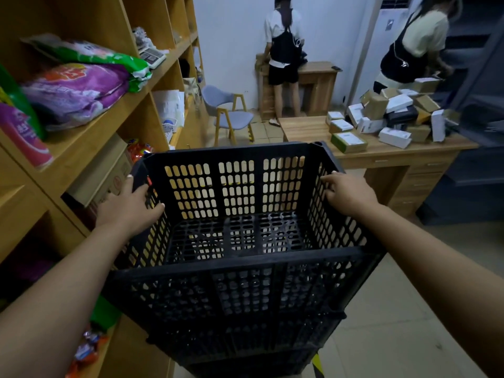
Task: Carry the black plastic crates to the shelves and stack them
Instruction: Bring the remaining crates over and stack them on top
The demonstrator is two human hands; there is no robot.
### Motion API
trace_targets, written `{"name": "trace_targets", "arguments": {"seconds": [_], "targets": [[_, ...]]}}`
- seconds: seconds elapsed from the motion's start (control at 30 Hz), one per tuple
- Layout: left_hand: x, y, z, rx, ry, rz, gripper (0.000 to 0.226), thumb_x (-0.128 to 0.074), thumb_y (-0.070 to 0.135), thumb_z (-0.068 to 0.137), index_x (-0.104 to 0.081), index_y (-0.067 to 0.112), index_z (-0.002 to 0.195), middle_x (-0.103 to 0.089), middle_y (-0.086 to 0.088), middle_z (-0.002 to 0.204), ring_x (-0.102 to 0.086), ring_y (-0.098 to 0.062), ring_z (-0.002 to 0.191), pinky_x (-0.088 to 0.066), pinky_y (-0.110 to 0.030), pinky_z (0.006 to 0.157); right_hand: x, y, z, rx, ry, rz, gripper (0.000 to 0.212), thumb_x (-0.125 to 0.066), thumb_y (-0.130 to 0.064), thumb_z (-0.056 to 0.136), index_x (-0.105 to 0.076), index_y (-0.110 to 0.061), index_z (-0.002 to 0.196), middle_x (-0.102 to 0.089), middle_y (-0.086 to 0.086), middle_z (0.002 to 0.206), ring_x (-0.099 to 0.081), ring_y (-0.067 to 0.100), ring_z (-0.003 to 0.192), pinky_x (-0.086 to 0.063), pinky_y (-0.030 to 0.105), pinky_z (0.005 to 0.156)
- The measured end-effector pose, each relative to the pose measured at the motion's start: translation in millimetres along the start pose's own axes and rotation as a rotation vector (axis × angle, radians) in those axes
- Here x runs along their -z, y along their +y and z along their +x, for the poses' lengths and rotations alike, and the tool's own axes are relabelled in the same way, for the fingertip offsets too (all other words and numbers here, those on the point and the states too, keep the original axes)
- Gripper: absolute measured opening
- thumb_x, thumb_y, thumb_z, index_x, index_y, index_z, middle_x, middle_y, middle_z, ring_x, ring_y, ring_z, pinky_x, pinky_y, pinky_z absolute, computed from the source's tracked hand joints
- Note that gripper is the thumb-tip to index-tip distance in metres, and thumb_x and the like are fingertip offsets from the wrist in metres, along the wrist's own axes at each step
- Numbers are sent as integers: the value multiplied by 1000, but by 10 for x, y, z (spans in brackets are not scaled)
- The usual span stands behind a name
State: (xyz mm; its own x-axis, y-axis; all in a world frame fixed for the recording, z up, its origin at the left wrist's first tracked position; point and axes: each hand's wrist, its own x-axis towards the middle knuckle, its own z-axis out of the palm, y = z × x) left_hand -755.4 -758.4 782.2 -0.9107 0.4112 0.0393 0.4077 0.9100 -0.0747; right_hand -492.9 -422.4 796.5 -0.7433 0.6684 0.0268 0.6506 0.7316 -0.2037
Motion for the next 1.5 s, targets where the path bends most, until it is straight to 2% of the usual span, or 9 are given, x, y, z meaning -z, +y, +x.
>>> {"name": "trace_targets", "arguments": {"seconds": [0.1,0.23,0.33,0.47,0.7,0.93,1.13,1.3,1.5], "targets": [[8,8,-8,0,4,9,77,-34,70,86,-22,29,150,-6,-3,161,-37,-45,130,-40,-51,100,60,-23,-5,-27,-3,123,46,-51,-19,92,-51,-27,137,-60,9,131,-63,30,105,-51,44,89],[4,-25,18,0,3,-5,81,-36,71,84,-16,29,151,-6,-2,161,-38,-44,130,-41,-50,100,112,-22,-7,-40,-65,140,46,-50,-19,92,-52,-27,137,-65,10,123,-64,32,101,-51,40,86],[20,-6,14,-19,-3,20,84,-35,72,84,-11,28,152,-5,-3,161,-39,-43,130,-43,-48,97,49,21,-12,-32,-79,100,45,-51,-22,91,-52,-32,135,-60,9,131,-58,32,111,-49,43,93],[34,7,-32,-13,-34,24,85,-36,70,85,-6,27,152,-1,-1,161,-35,-43,133,-41,-47,99,-80,42,-78,-27,-14,22,46,-53,-32,91,-49,-38,136,-61,3,129,-51,32,117,-51,41,82],[75,-111,-45,-30,-71,-109,80,-40,66,85,-14,29,151,-7,2,161,-37,-34,135,-44,-46,99,-86,83,-43,-23,-17,0,48,-56,-41,91,-47,-40,137,-63,3,126,-47,31,123,-48,40,84],[36,-46,-261,-16,-58,-33,82,-39,70,85,-10,32,152,-1,1,161,-28,-40,138,-36,-47,106,-65,98,-29,-11,34,-3,44,-58,-46,88,-53,-42,132,-63,4,126,-54,31,113,-51,39,82],[26,-84,-309,-33,-56,1,81,-39,70,85,-10,35,151,1,1,161,-28,-44,136,-37,-48,102,28,24,-96,-8,51,165,42,-64,-35,86,-59,-35,127,-64,2,126,-64,21,102,-55,39,83],[38,-82,-283,-33,-46,54,83,-38,72,84,-12,33,151,3,1,161,-34,-42,133,-38,-45,98,42,21,-158,-14,67,241,44,-67,-30,86,-60,-29,129,-61,2,131,-62,18,109,-52,34,86],[17,-78,-280,-40,-28,33,81,-38,70,85,-13,32,151,2,1,161,-34,-44,133,-38,-47,99,-59,14,-239,-55,63,72,43,-60,-44,87,-55,-39,129,-61,4,129,-50,31,120,-49,40,87]]}}
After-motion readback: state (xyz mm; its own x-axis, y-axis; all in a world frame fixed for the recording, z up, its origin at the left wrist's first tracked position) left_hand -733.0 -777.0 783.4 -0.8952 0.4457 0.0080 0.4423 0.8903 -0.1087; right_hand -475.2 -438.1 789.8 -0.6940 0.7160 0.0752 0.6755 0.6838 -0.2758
